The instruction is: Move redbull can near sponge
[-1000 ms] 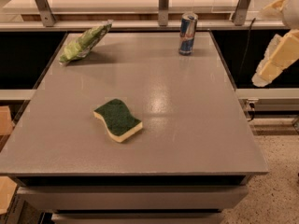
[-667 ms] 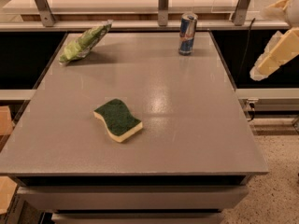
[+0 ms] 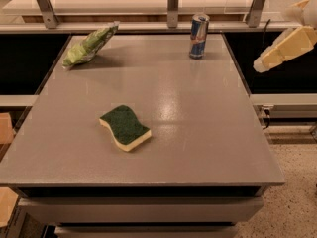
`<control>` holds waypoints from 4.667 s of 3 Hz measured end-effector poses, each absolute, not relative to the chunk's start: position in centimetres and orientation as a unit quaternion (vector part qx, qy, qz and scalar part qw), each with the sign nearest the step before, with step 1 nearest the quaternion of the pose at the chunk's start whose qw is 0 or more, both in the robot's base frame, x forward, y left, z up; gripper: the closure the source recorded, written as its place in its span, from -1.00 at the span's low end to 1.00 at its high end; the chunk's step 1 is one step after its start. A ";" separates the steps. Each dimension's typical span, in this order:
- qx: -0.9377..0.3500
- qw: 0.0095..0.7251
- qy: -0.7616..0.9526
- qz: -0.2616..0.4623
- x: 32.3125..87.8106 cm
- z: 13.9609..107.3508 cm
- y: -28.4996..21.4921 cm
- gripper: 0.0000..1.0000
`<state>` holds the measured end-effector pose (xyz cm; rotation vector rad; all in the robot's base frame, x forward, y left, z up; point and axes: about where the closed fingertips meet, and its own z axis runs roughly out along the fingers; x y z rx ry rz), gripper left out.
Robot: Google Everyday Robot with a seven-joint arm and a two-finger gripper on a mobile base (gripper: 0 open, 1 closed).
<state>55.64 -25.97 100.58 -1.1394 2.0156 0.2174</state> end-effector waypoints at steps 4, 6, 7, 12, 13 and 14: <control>-0.408 0.464 0.783 0.072 60.0 100.5 -24.6 -1.00; -0.365 0.513 0.771 0.091 63.8 99.2 -24.1 -1.00; -0.343 0.528 0.768 0.116 65.4 97.8 -24.3 -1.00; -0.323 0.574 0.733 0.171 71.8 96.8 -22.1 -1.00; -0.325 0.579 0.726 0.179 72.7 96.7 -21.3 -1.00; -0.320 0.586 0.718 0.197 73.6 96.2 -20.2 -1.00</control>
Offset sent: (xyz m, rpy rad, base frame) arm 0.0183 0.0067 0.0003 0.0128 -0.0477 -0.0368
